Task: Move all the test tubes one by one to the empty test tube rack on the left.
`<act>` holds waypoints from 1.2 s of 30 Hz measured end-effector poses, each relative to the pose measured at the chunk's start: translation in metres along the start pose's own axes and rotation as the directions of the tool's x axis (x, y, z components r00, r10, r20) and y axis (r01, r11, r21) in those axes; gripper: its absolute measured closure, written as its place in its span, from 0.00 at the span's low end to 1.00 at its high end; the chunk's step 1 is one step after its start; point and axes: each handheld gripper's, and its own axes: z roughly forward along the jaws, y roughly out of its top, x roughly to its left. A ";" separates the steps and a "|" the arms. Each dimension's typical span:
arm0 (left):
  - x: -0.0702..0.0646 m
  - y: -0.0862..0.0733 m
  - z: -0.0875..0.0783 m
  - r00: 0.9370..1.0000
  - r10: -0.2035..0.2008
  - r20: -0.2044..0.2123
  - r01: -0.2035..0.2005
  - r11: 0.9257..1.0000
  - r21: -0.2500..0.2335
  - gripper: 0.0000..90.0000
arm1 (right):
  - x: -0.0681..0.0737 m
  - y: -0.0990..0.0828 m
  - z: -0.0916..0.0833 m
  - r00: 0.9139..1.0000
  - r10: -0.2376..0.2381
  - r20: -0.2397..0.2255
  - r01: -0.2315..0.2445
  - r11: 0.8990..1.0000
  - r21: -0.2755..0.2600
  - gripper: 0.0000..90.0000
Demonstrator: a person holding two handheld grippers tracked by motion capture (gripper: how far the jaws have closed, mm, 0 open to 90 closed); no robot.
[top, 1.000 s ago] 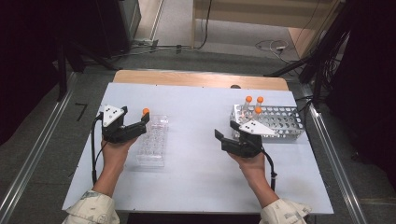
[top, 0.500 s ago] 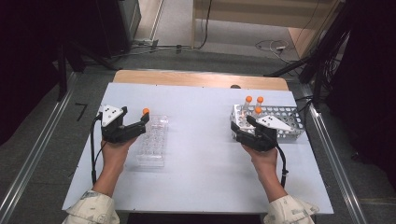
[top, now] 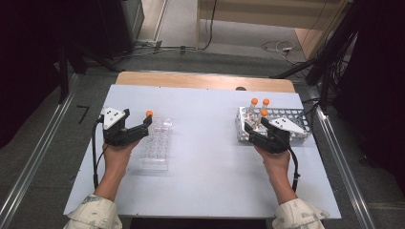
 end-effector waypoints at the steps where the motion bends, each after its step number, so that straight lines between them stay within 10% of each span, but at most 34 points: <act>1: 0.000 0.000 0.000 1.000 -0.001 -0.001 0.001 1.000 0.001 0.18 | -0.001 0.000 0.000 1.000 -0.005 0.008 0.005 1.000 0.000 0.32; 22: 0.000 -0.001 0.000 1.000 -0.004 0.000 0.004 1.000 0.007 0.19 | -0.026 -0.014 0.022 0.990 0.038 0.138 -0.035 0.999 -0.026 0.39; 36: 0.000 -0.001 0.000 1.000 -0.005 0.000 0.005 1.000 0.011 0.19 | -0.028 -0.022 0.034 0.983 0.011 0.181 -0.004 0.999 -0.036 0.63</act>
